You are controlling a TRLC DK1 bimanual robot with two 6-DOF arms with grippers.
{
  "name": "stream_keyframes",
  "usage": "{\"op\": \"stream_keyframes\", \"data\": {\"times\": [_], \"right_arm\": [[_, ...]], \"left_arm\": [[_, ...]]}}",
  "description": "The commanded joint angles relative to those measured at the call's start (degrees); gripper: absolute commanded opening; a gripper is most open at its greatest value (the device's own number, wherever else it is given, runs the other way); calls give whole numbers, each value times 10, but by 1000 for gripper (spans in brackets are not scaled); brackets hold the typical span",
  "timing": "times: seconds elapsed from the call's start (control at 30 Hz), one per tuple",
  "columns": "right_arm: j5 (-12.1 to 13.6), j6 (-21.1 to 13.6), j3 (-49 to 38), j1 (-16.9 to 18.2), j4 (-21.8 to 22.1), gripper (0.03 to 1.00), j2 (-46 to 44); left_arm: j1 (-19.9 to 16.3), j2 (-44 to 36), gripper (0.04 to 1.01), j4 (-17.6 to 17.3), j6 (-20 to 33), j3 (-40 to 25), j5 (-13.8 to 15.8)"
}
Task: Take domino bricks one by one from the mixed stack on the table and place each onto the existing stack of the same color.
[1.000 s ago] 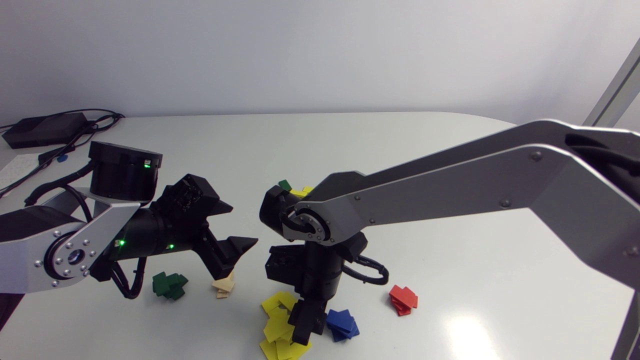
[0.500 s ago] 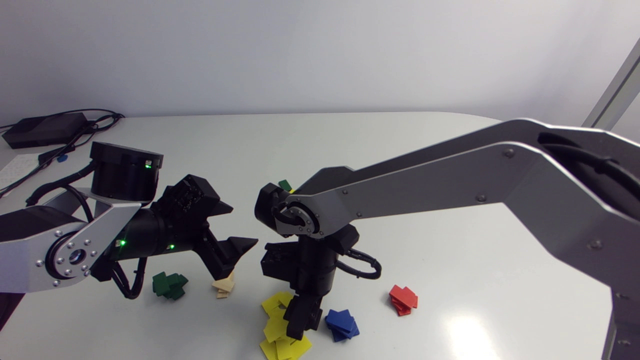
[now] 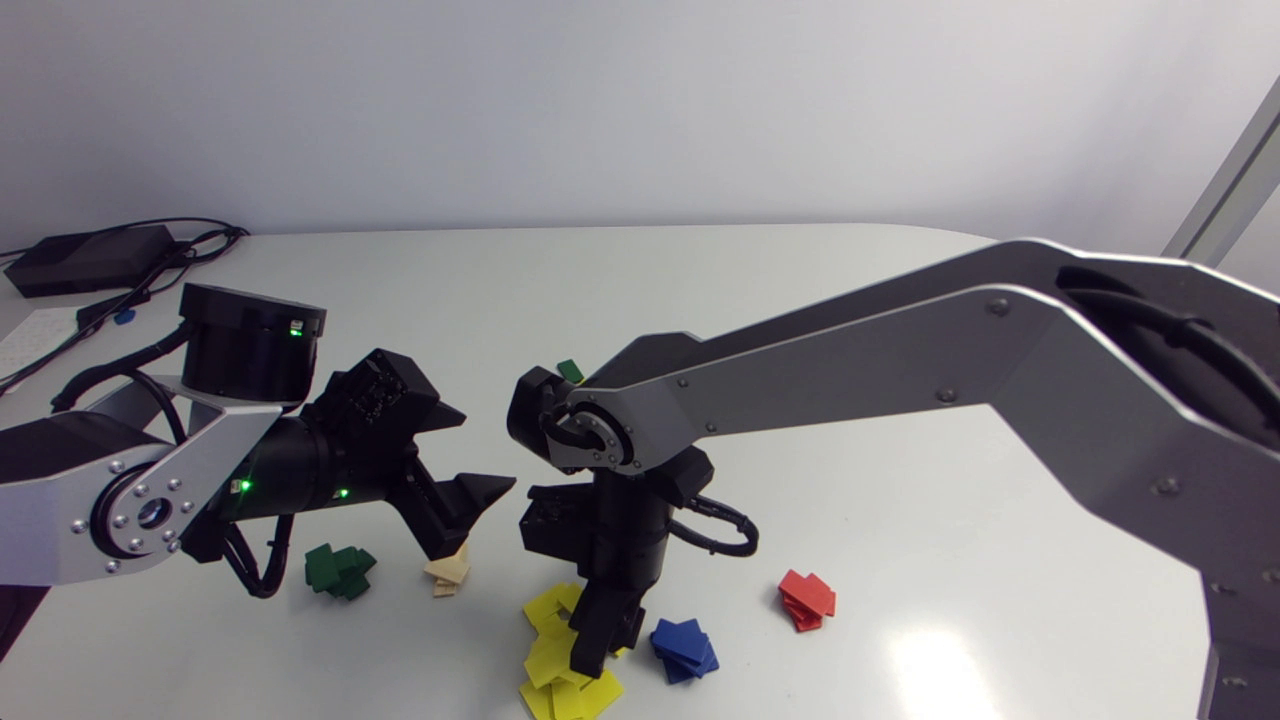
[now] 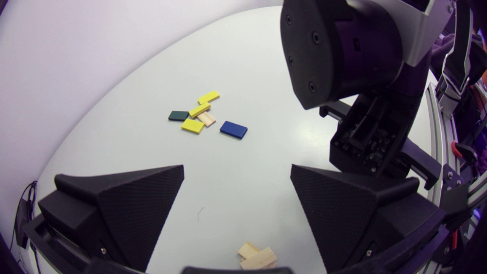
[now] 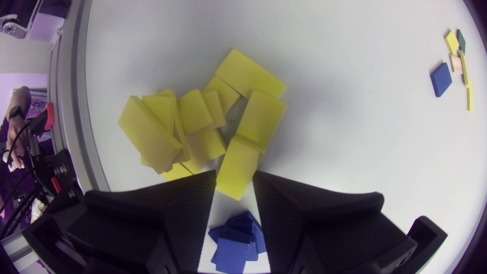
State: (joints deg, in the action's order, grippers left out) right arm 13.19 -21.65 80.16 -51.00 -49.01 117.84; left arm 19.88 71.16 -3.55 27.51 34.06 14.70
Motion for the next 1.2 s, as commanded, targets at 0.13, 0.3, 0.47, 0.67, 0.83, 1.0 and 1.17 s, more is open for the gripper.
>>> {"op": "stream_keyframes", "data": {"times": [0.13,0.3,0.47,0.67,0.83,1.0,1.17], "right_arm": [[-19,19,-20,-6,8,269,20],[-46,25,-27,-11,21,261,18],[-57,30,-33,-16,29,254,11],[-68,32,-31,-13,31,252,1],[-70,32,-24,-8,30,252,-9],[-72,32,-11,-5,26,234,-14],[-72,31,-3,-9,23,234,-18]], "left_arm": [[-5,6,997,5,-10,9,-1],[-5,6,998,6,-10,8,-1],[-5,6,998,6,-10,7,-1],[-4,6,998,6,-10,7,-1],[-4,6,998,6,-10,6,-1],[-4,5,998,6,-10,3,-1],[-4,4,998,6,-10,2,-1]]}}
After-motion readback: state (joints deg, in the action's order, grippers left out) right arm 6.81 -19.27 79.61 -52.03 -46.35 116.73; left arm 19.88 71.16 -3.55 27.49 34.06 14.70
